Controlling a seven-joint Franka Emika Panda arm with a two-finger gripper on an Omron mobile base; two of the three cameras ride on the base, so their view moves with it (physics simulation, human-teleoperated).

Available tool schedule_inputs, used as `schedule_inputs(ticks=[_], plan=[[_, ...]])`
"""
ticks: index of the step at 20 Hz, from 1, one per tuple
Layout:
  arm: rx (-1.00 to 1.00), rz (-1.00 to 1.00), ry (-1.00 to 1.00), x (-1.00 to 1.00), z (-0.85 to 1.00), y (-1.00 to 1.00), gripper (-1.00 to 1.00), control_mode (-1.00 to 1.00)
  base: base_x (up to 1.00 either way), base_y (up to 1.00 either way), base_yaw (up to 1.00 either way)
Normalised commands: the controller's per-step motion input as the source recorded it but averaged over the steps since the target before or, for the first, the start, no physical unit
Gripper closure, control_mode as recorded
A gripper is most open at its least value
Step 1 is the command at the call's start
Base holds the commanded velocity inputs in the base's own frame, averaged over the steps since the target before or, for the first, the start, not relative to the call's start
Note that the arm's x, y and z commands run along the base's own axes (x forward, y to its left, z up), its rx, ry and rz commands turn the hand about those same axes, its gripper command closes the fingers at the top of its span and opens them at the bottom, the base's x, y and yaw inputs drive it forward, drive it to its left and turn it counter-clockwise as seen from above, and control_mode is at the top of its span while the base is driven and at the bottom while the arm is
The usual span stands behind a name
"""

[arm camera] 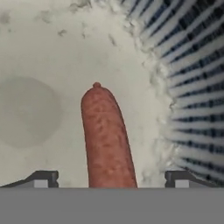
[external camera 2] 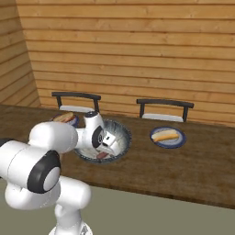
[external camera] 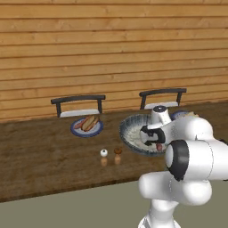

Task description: Place one bun and one sausage from the bowl on each plate.

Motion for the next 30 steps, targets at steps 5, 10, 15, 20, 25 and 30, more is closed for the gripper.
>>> schedule_inputs(ticks=[5,10,15,20,25,30], plan=[[0.07,0.0,-0.11,0.0,-0.37,0.01,1.0,-1.0,0.0,0.0,0.0],[0.01,-0.02,-0.14,0.02,-0.15,0.02,1.0,-1.0,0.0,0.0,0.0],[0.07,-0.08,-0.09,-0.13,0.6,-0.16,1.0,-1.0,0.0,0.0,0.0],[0.19,-0.28,-0.03,-0.03,1.0,-0.46,1.0,-1.0,0.0,0.0,0.0],[0.11,-0.48,0.0,0.24,1.0,-0.25,1.0,-1.0,0.0,0.0,0.0],[0.01,-0.55,0.11,0.57,0.66,-0.82,1.0,-1.0,0.0,0.0,0.0]])
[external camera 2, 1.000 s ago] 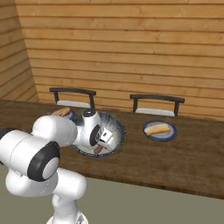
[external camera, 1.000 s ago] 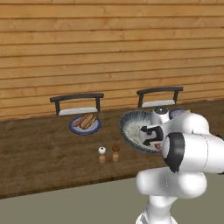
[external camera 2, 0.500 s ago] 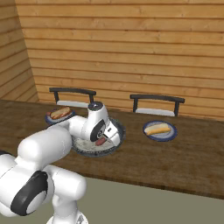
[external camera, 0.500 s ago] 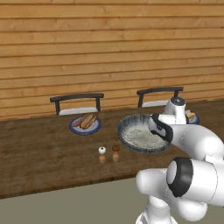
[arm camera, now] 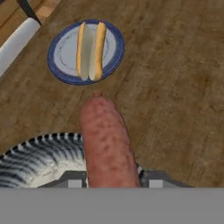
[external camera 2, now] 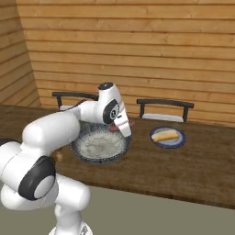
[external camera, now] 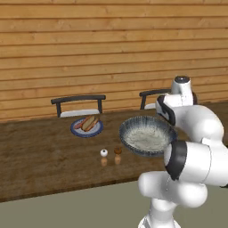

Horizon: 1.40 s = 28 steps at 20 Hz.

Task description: Place one bun and one sausage from the bowl on each plate.

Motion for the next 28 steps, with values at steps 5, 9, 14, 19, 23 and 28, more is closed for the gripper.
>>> schedule_inputs(ticks=[5,9,14,19,23,28], plan=[[0.1,-0.21,0.11,0.45,-0.07,-1.0,1.0,-1.0,0.0,0.0,0.0],[0.05,0.02,0.05,0.1,-0.25,-0.48,1.0,-1.0,0.0,0.0,0.0],[0.01,-0.02,-0.02,0.04,-0.52,-0.68,1.0,-1.0,0.0,0.0,0.0],[0.05,0.0,0.0,0.55,-0.08,-0.57,1.0,-1.0,0.0,0.0,0.0],[0.05,0.0,-0.08,0.62,-0.11,-0.27,1.0,-1.0,0.0,0.0,0.0],[-0.03,0.0,-0.08,0.51,-0.14,0.0,1.0,-1.0,0.0,0.0,0.0]])
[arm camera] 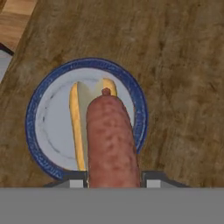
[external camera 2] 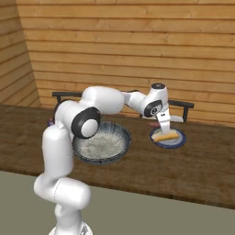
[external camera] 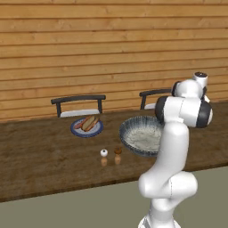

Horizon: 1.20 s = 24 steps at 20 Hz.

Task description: Place one bun and one sausage from the bowl on each plate.

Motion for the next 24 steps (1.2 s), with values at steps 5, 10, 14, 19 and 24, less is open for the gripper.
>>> schedule_inputs(ticks=[5,10,14,19,24], plan=[[-0.01,0.0,-0.19,0.45,-0.04,0.01,1.0,-1.0,0.0,0.0,0.0],[-0.03,0.01,-0.12,0.38,-0.35,0.13,1.0,-1.0,0.0,0.0,0.0],[-0.06,0.04,0.0,0.43,-0.37,0.03,1.0,-1.0,0.0,0.0,0.0],[-0.06,0.07,-0.01,0.35,-0.14,-0.1,-1.0,-1.0,0.0,0.0,0.0],[-0.05,0.06,0.0,0.12,-0.16,-0.32,-1.0,-1.0,0.0,0.0,0.0]])
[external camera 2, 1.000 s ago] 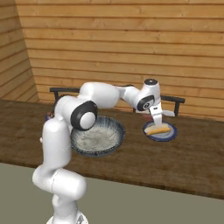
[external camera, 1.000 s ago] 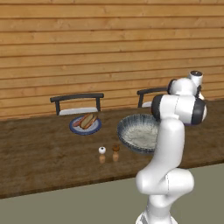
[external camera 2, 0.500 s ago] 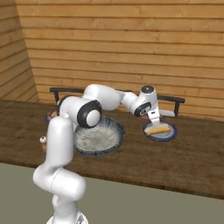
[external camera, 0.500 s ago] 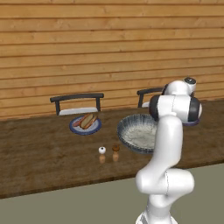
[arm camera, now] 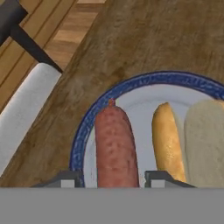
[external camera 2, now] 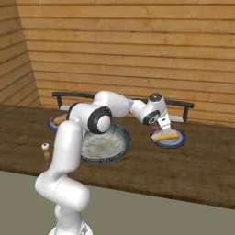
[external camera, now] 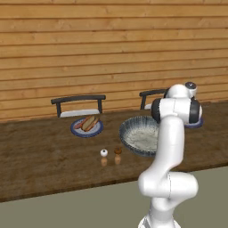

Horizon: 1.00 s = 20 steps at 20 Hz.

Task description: Place one bun and one sausage from the bowl on each plate.

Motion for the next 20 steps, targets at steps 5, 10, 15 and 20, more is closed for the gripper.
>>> schedule_inputs(ticks=[5,10,15,20], plan=[[0.01,0.04,-0.02,0.26,0.17,-0.02,-1.0,-1.0,0.0,0.0,0.0],[0.0,0.16,-0.24,-0.84,0.79,0.02,-1.0,-1.0,0.0,0.0,0.0],[0.0,0.09,-0.28,-1.0,0.55,0.8,-1.0,-1.0,0.0,0.0,0.0],[-0.02,0.05,-0.31,-1.0,0.9,1.0,-1.0,-1.0,0.0,0.0,0.0]])
